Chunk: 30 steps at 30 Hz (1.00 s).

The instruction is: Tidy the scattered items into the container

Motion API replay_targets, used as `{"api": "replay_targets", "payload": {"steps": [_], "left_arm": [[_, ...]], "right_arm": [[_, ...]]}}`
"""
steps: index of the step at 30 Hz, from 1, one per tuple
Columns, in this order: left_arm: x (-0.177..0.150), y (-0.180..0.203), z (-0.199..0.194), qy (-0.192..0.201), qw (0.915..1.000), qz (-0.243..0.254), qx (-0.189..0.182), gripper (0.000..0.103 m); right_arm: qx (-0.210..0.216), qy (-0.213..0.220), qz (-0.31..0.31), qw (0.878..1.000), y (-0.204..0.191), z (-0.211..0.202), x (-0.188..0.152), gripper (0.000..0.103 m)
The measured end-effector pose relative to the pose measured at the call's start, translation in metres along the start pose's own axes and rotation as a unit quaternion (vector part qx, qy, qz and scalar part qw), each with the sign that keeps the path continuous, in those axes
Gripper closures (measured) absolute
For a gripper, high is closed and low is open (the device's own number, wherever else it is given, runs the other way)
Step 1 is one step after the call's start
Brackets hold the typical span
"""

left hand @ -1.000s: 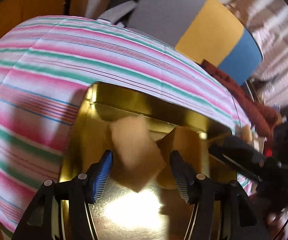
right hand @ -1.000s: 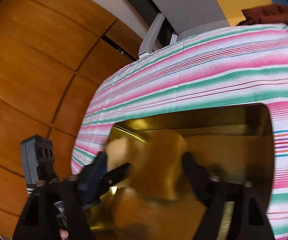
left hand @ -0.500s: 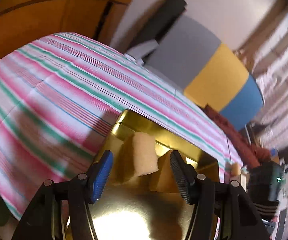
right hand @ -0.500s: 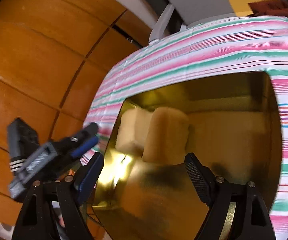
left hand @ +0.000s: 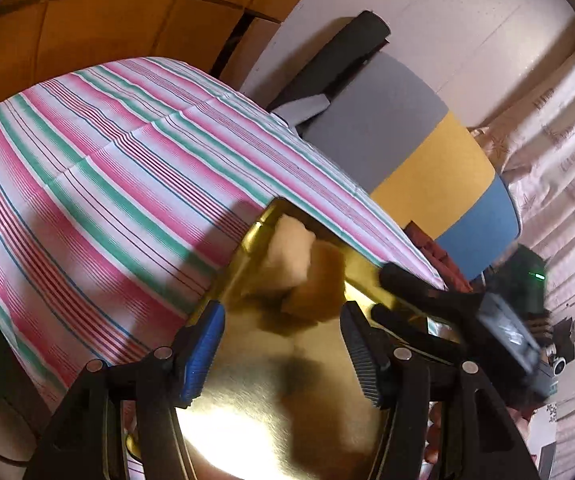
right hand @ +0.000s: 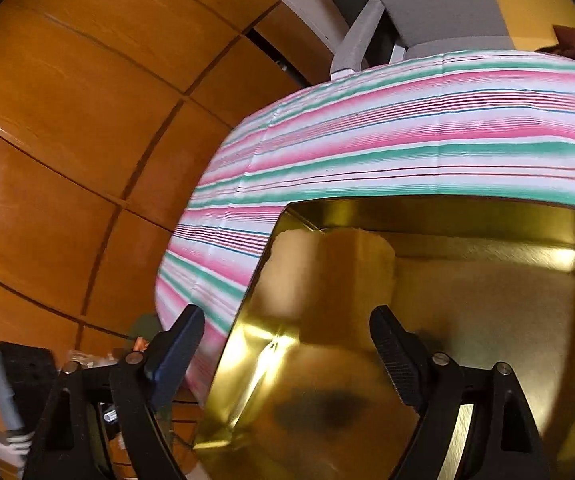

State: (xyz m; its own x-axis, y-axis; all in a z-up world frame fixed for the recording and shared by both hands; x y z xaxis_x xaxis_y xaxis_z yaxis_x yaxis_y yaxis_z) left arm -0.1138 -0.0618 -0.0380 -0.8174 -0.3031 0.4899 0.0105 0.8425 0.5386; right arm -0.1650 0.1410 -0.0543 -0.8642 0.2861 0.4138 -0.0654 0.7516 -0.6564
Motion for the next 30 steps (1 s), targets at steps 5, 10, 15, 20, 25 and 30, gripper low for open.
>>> {"api": "replay_targets", "payload": {"steps": [5, 10, 15, 20, 25, 30], "left_arm": [[-0.019, 0.025, 0.012, -0.019, 0.9994, 0.028, -0.009, 0.042], [-0.043, 0.056, 0.023, -0.041, 0.9968, 0.064, -0.023, 0.042], [-0.069, 0.089, 0.034, -0.073, 0.9917, 0.1, -0.036, 0.042], [-0.089, 0.115, 0.041, -0.095, 0.9864, 0.122, -0.055, 0.042], [-0.106, 0.138, 0.048, -0.116, 0.9811, 0.138, -0.071, 0.042], [-0.126, 0.163, 0.05, -0.131, 0.9733, 0.169, -0.084, 0.042]], "right_arm": [[-0.003, 0.052, -0.013, 0.999, 0.01, -0.066, -0.018, 0.006], [-0.041, 0.095, -0.026, 0.994, 0.025, -0.115, -0.033, 0.005], [-0.079, 0.111, -0.034, 0.99, 0.046, -0.146, -0.047, 0.005], [-0.104, 0.114, -0.025, 0.988, 0.075, -0.169, -0.064, 0.005], [-0.145, 0.122, -0.026, 0.981, 0.106, -0.191, -0.073, 0.013], [-0.2, 0.158, -0.039, 0.966, 0.135, -0.239, -0.074, 0.014]]}}
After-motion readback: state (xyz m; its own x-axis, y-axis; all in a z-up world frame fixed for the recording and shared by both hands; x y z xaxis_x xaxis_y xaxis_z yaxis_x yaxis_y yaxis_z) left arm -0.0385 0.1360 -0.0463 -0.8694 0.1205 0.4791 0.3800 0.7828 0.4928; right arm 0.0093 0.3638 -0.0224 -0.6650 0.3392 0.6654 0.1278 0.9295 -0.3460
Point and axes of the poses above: each gripper's, at about its wrist camera, not at the fingertips, and z roughly the way its jaws point, y to its right, x to its top, the point moved 3 cm from there along z, roughly the way its jaws point, and after that the axes turned 1 degree about -x, right-handed, at the moved point
